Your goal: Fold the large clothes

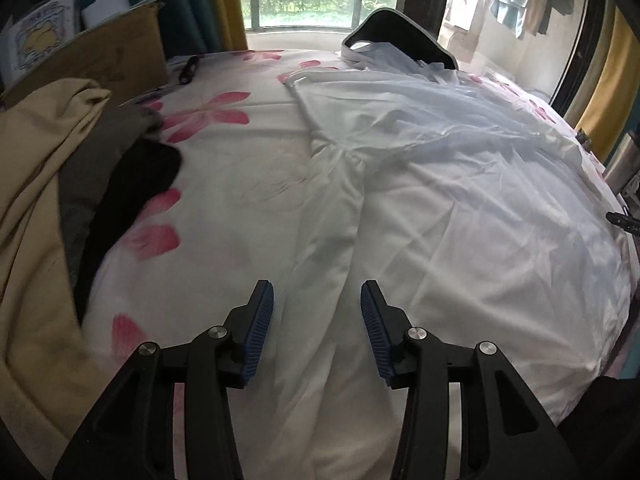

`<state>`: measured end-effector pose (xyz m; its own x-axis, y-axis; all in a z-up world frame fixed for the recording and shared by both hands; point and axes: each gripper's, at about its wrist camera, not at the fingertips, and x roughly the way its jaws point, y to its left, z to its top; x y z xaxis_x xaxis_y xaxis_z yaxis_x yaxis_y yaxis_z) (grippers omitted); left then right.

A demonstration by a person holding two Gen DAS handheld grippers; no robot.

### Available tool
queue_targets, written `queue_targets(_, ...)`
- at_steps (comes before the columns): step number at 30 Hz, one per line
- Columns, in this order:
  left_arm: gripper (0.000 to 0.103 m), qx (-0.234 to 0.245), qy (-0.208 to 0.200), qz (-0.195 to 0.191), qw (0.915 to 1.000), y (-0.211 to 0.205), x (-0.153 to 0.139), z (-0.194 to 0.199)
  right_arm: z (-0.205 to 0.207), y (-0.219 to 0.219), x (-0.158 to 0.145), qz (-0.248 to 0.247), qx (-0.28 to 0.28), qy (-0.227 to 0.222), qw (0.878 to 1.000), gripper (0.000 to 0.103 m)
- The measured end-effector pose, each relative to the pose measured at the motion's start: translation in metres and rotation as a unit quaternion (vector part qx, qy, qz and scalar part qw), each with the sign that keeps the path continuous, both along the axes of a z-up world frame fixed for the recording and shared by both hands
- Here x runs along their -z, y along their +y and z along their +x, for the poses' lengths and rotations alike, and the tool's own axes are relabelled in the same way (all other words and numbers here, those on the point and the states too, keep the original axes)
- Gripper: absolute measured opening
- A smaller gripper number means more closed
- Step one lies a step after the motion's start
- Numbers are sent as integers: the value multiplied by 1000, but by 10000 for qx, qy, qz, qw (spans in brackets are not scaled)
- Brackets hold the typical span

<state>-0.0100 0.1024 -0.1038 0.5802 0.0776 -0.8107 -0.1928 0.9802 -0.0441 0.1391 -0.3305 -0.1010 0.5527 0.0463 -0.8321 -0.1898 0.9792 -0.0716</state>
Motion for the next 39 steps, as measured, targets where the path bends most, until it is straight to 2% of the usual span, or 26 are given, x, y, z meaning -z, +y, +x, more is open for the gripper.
queue_targets(10,49,-14,-64,-172,9998,-2,0,-38,-33,-22,3,250,54,-202,9995,43)
queue_targets(15,47,167,-133,-177,9996,-3,1,-57,-32,-46,-4,238,357,-337,9985,43)
queue_targets(16,27,186,-129,-88,9997,-3,1,-59,-29,-52,-3,268,422,-333,9982,43)
queue_targets(17,3,180,-112,-10,9998,-3,1,-59,-25,-57,-1,323,473,-290,9979,43)
queue_targets(20,3,44,-219,10,9997,7,-1,-64,-22,-59,2,467,379,-333,9976,47)
queue_targets(23,2,-155,-453,29,9988,15,-12,-72,-26,-52,4,592,225,-439,9970,47)
queue_targets(24,2,-184,-473,43,9987,16,-14,-73,-28,-46,4,532,111,-448,9975,43)
queue_targets(25,2,-223,-480,70,9986,17,-16,-74,-30,-41,3,485,-3,-450,9978,19)
queue_targets(26,2,-235,-461,75,9986,17,-16,-74,-32,-35,3,490,-136,-405,9979,3)
queue_targets(34,3,-203,-159,150,9996,18,-11,-69,-64,-31,-29,-8,-45,-698,9975,3)
queue_targets(37,3,-211,33,108,9997,25,-3,-66,-69,-30,-25,-188,-71,-575,9981,3)
queue_targets(39,3,-246,19,55,9997,29,-4,-65,-67,-32,-18,-212,-37,-412,9989,3)
